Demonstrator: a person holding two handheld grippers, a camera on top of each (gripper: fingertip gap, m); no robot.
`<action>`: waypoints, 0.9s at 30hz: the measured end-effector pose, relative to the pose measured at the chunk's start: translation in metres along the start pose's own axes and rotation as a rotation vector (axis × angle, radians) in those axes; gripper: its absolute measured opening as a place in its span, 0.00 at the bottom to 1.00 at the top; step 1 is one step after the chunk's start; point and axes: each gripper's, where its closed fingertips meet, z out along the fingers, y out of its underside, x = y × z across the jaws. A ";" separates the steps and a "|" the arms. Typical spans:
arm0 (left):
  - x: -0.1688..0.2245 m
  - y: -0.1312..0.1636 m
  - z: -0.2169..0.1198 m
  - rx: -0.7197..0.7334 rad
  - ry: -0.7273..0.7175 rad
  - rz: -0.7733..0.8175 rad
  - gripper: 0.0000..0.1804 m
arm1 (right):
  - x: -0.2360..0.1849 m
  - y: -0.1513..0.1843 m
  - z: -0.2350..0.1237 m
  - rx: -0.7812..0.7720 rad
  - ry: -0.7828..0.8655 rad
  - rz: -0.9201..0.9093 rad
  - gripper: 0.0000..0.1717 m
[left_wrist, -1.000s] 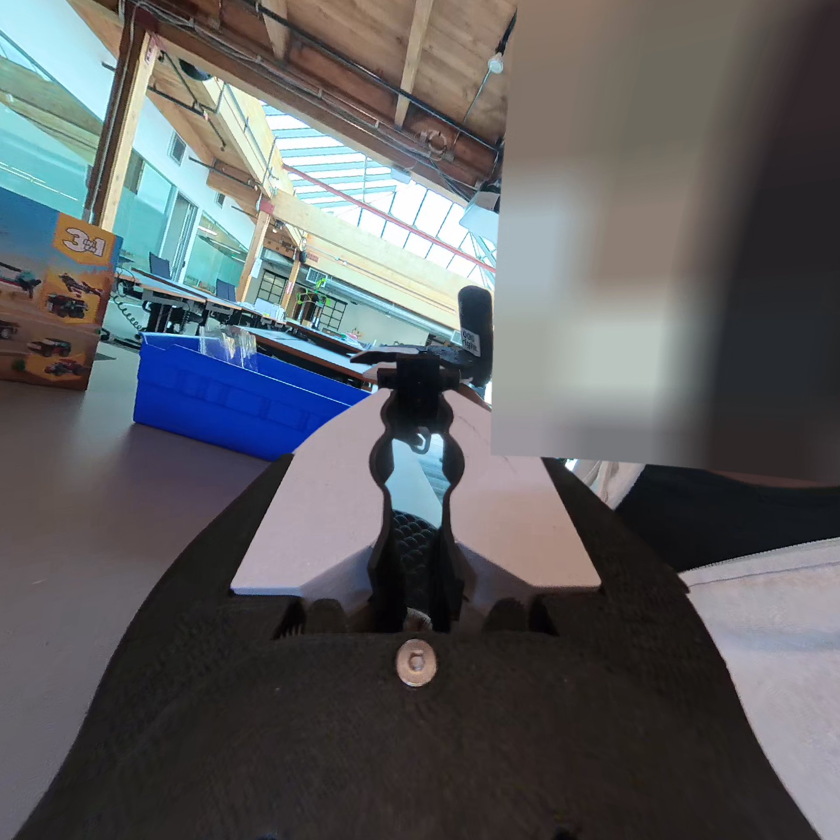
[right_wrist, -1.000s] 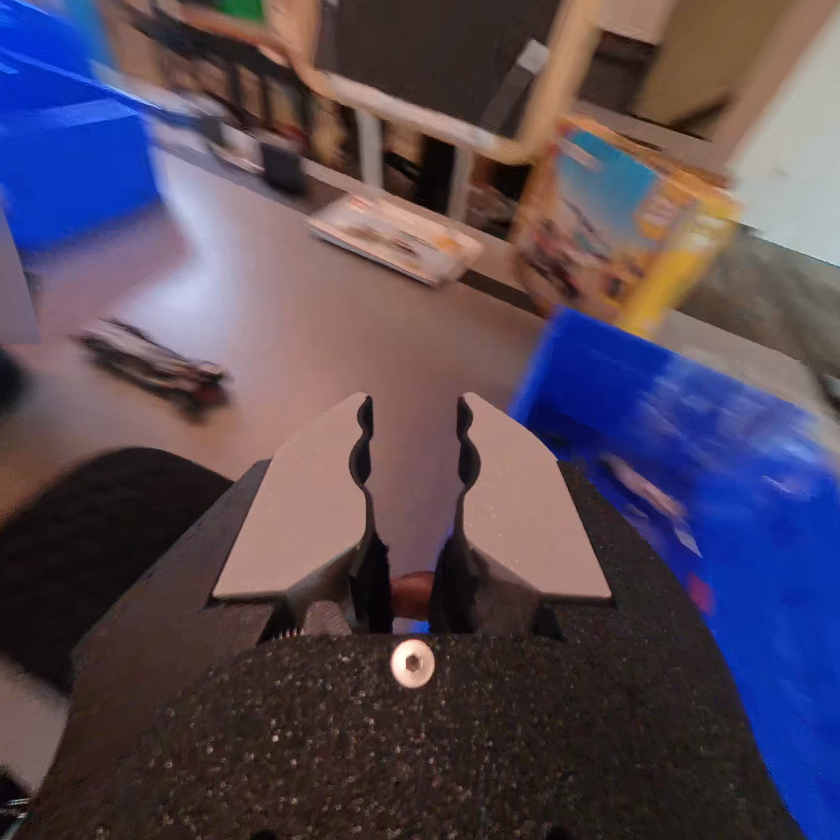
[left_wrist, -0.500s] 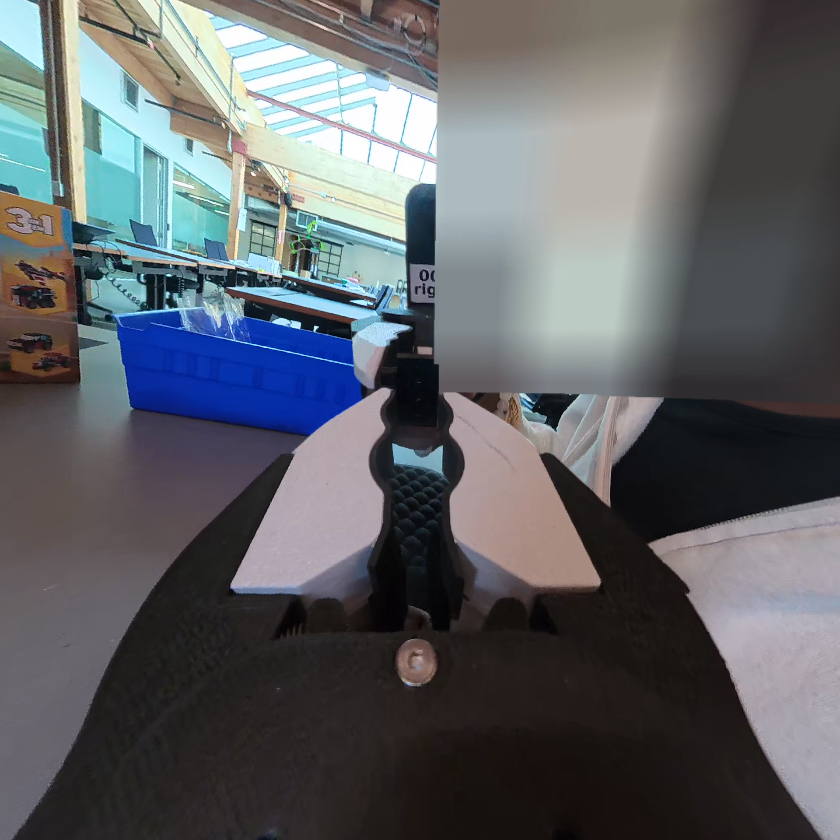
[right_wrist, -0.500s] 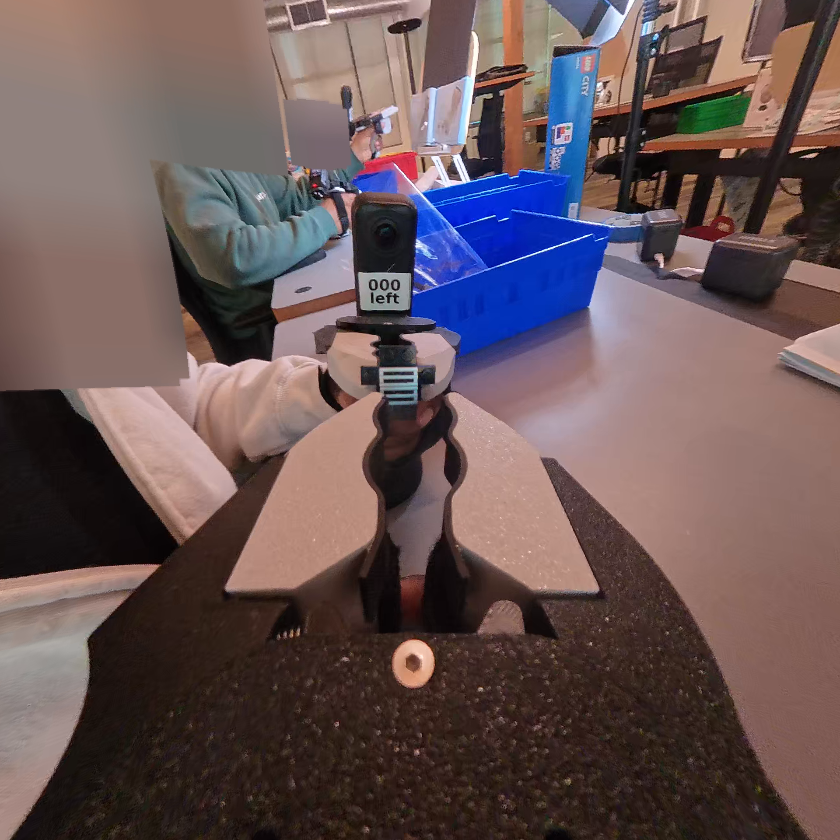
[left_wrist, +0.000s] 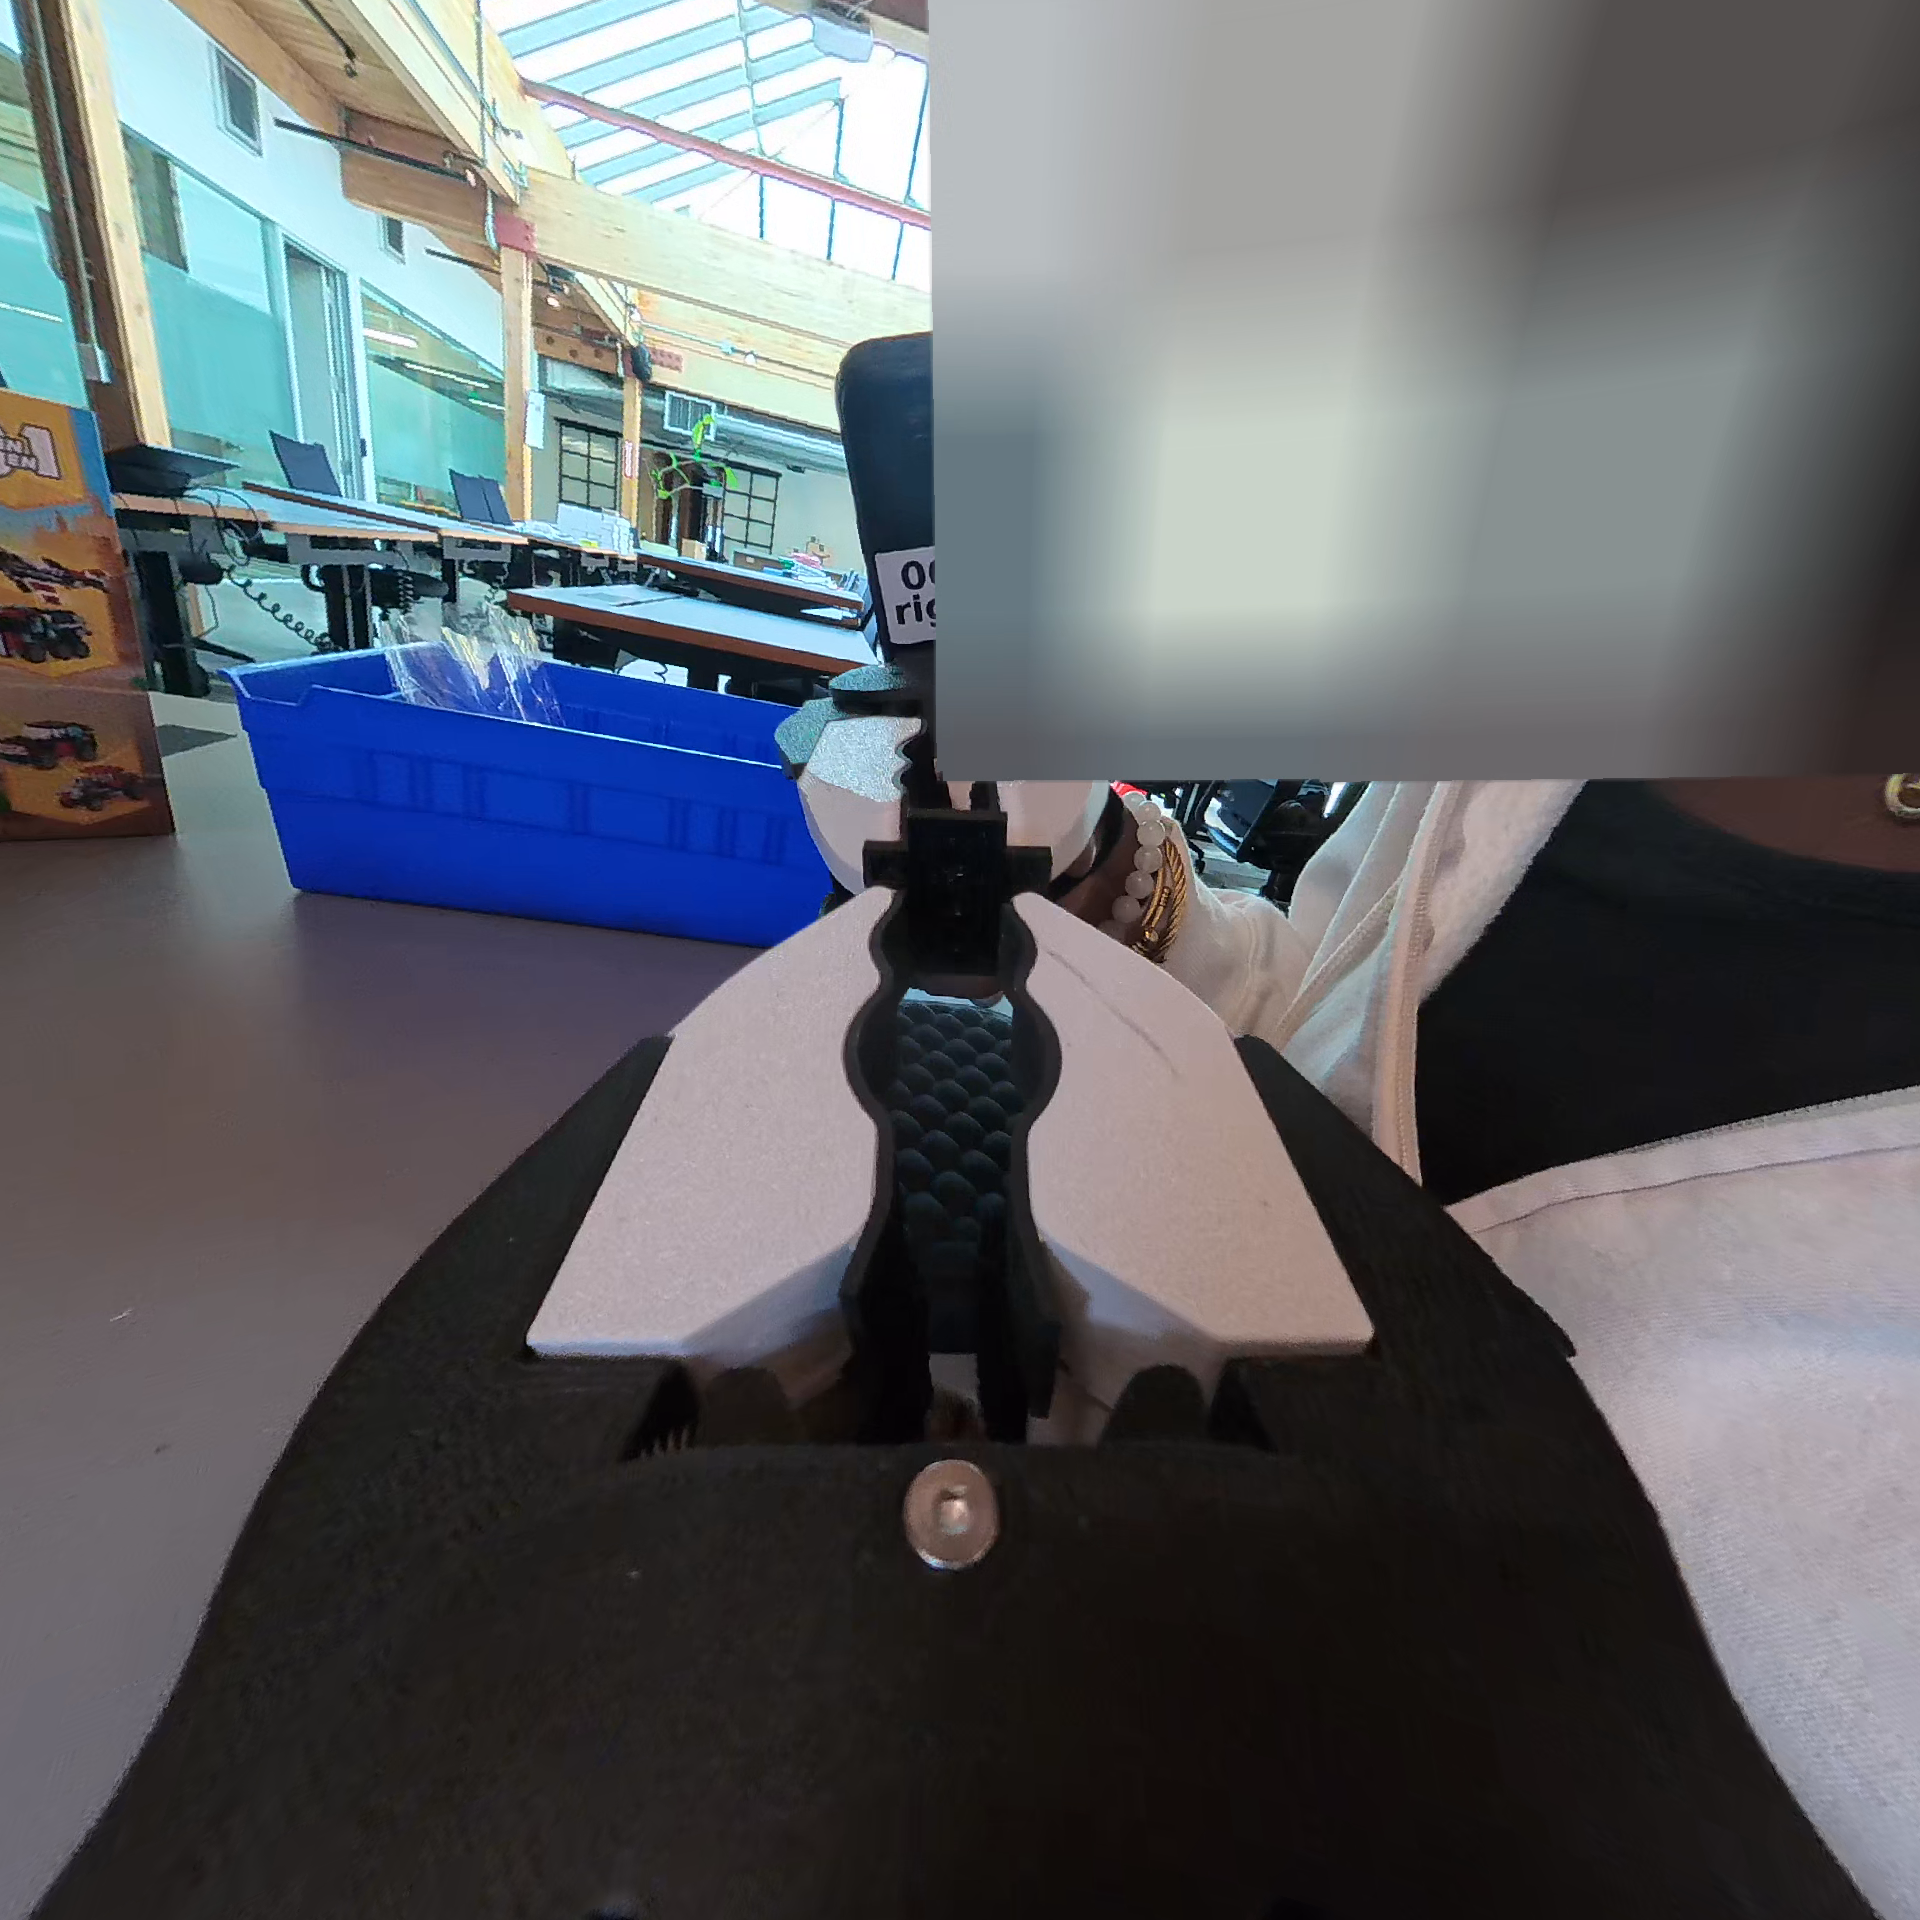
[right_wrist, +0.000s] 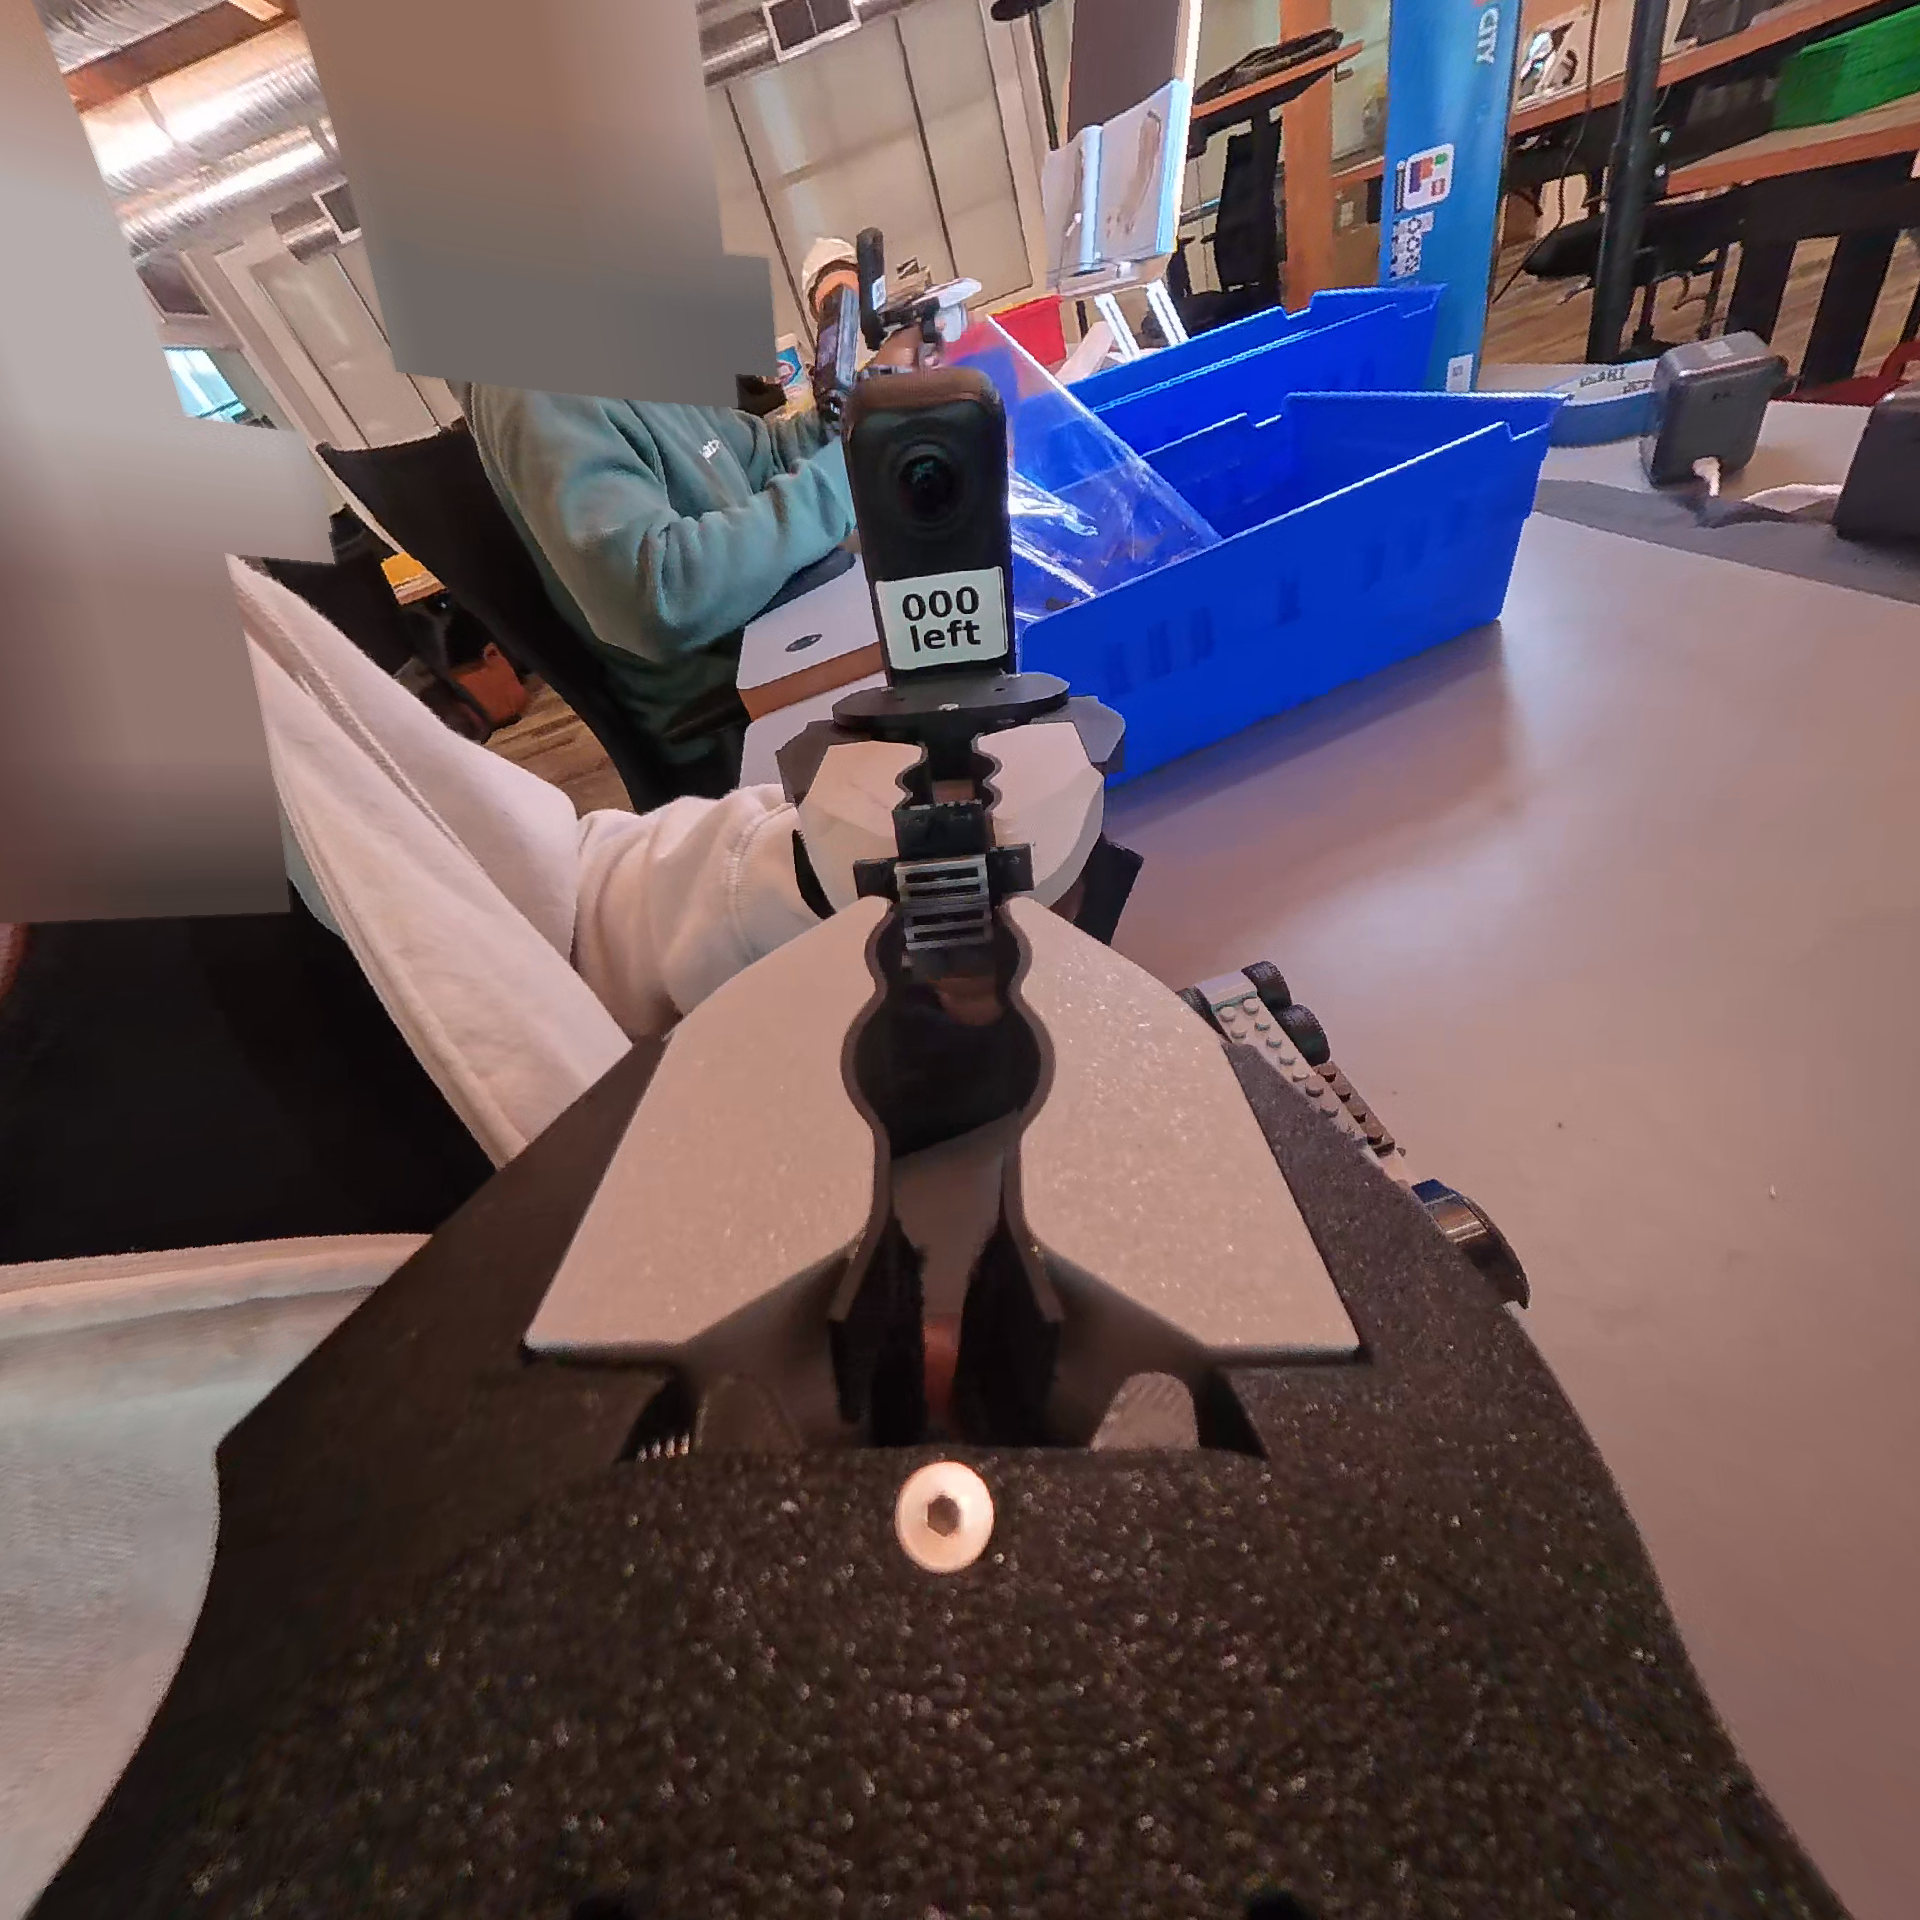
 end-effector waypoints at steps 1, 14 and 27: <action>0.000 0.001 0.000 -0.003 0.000 -0.005 0.09 | 0.000 0.001 0.000 0.000 0.001 0.002 0.09; -0.005 0.002 0.000 -0.008 -0.011 -0.066 0.09 | 0.006 0.001 -0.003 0.068 0.137 -0.215 0.08; -0.012 -0.004 -0.005 0.033 -0.046 -0.083 0.09 | 0.051 -0.029 -0.129 -0.006 0.657 -0.328 0.09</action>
